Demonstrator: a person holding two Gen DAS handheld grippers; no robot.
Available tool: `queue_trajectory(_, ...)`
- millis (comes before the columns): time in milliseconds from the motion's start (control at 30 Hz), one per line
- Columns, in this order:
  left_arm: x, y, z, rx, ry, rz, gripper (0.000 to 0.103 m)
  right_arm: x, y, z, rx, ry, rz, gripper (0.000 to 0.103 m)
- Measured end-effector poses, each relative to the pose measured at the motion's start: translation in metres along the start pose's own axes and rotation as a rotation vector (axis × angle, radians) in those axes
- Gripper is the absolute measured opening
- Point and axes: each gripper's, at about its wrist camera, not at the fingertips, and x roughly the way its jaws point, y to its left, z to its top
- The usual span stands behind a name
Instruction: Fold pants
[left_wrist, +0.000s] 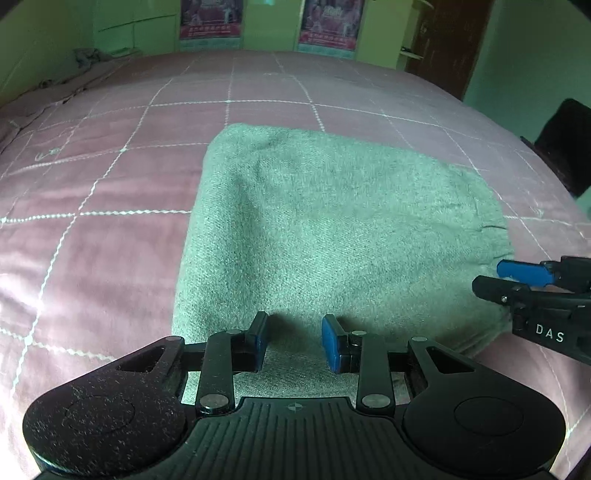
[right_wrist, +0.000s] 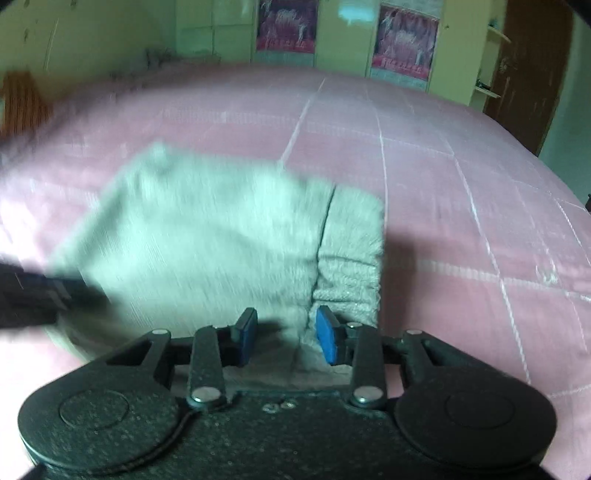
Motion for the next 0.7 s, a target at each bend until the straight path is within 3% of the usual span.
queue_trajectory(100,-0.003,0.004,0.009,-0.018,0.013,-0.009,0.032,-0.003,-0.003,0.0,-0.014,-0.011,0.003,0.034)
queue_trajectory(233,-0.004,0.004,0.026,-0.007,-0.002,-0.022,0.032,-0.019,-0.011,0.017,0.078,-0.042,0.065,0.036)
queue_trajectory(333,0.007,0.0,0.045,0.014,0.0,-0.001,0.032,-0.019,-0.007,0.037,0.06,-0.081,0.076,0.036)
queue_trajectory(533,0.048,0.005,0.079,0.003,0.034,0.029,0.032,0.015,0.001,0.082,0.051,-0.065,0.053,0.036)
queue_trajectory(700,0.078,0.007,0.111,0.013,0.03,0.057,0.032,0.048,-0.008,0.079,0.053,-0.008,0.004,0.033)
